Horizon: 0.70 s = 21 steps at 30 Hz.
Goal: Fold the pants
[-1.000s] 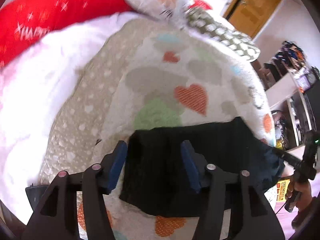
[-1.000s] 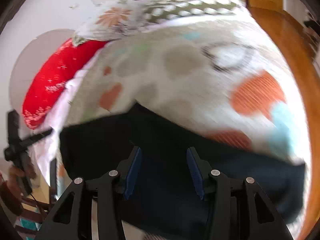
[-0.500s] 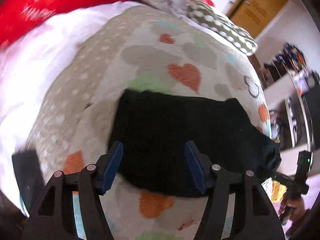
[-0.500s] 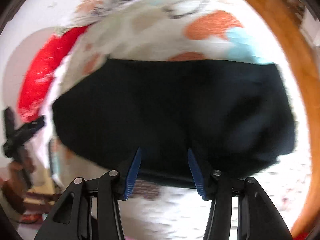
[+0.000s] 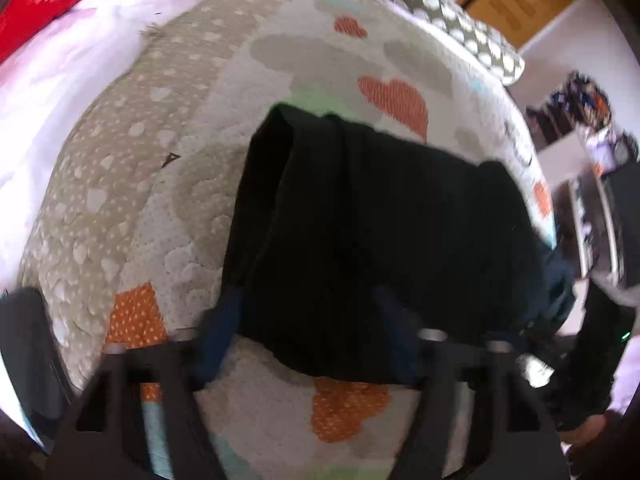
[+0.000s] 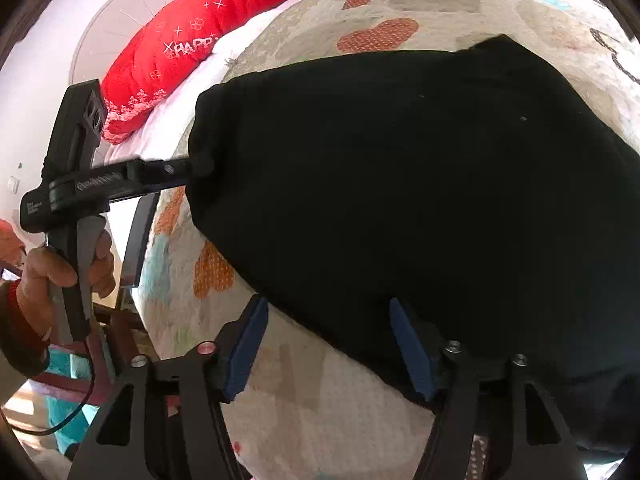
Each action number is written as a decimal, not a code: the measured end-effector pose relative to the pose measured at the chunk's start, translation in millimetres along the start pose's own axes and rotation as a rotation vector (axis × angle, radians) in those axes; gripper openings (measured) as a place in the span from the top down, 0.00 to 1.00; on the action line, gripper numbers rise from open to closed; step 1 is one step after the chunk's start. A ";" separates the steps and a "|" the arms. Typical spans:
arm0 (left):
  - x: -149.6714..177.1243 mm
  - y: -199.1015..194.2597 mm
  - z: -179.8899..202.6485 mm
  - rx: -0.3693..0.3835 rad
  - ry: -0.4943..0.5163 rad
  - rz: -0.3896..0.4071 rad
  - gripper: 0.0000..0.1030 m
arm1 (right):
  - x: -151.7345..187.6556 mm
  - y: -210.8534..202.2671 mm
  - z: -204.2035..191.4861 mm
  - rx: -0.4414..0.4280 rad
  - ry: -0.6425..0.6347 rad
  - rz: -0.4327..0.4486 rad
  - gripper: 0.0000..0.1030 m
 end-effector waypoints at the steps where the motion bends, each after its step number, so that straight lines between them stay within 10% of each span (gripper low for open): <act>1: 0.1 -1.3 2.5 0.002 0.024 -0.011 0.61 | -1.2 -1.2 -0.3 -0.005 0.005 0.003 0.42; 6: -2.3 -23.7 7.8 0.042 0.044 0.031 0.72 | -6.9 -1.1 -2.3 -0.019 0.018 -0.017 0.97; 15: 4.7 -6.6 -10.4 -0.023 0.017 -0.027 0.72 | -3.5 8.6 -12.6 -0.045 0.052 -0.042 0.94; 21: -2.2 -13.2 -7.8 -0.064 -0.024 -0.012 0.59 | -0.9 -60.9 39.3 0.083 0.114 0.076 0.64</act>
Point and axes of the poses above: each gripper's, at about its wrist camera, not at the fingertips, and y roughly the way its jaws point, z to its right, x to its underside, the point moved 7 cm from there along y, roughly the way its jaws point, and after that the axes turned 3 degrees about -z, right-handed, at the moved point
